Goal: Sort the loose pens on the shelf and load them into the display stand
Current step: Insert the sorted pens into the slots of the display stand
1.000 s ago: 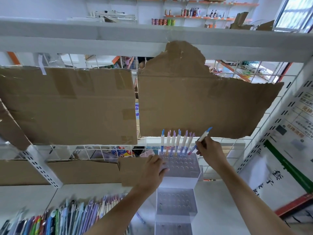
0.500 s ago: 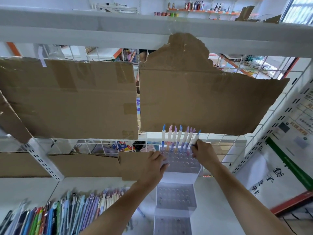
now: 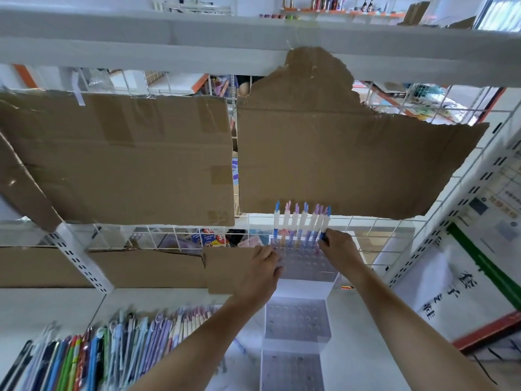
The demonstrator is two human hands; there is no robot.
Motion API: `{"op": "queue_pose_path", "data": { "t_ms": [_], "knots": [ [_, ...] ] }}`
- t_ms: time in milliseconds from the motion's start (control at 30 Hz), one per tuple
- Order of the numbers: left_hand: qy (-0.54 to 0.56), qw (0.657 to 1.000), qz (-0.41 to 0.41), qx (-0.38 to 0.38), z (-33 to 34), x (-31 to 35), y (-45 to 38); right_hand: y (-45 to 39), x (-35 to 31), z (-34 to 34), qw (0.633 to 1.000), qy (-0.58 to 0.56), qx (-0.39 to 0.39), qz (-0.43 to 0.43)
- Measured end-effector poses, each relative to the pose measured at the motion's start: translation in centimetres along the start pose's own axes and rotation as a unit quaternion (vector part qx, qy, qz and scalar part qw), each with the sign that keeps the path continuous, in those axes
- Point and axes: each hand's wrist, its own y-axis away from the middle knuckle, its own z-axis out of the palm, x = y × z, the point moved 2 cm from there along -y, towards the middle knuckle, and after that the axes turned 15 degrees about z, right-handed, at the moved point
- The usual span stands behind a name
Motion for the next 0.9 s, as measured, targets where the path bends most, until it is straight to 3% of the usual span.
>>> {"op": "queue_pose_path", "data": {
  "t_ms": [267, 433, 533, 667, 900],
  "knots": [
    [0.013, 0.999, -0.029, -0.023, -0.3, 0.0, 0.2, 0.1, 0.8, 0.0, 1.0, -0.001, 0.009, 0.005],
    [0.053, 0.996, -0.071, 0.014, -0.7, -0.3, 1.7, 1.5, 1.7, -0.4, 0.999, -0.009, 0.031, 0.011],
    [0.038, 0.993, -0.11, 0.011, -0.6, -1.0, 4.3, 3.9, 0.8, 0.1, 0.998, 0.015, 0.041, -0.046],
    [0.019, 0.982, -0.181, -0.049, 0.3, -2.9, 9.7, 8.2, -1.7, 3.0, 0.986, 0.006, 0.025, -0.162],
    [0.0, 0.923, -0.341, -0.177, 1.8, -5.3, 18.5, 12.0, -2.3, 11.9, 0.963, 0.024, -0.024, -0.267]
  ]
}}
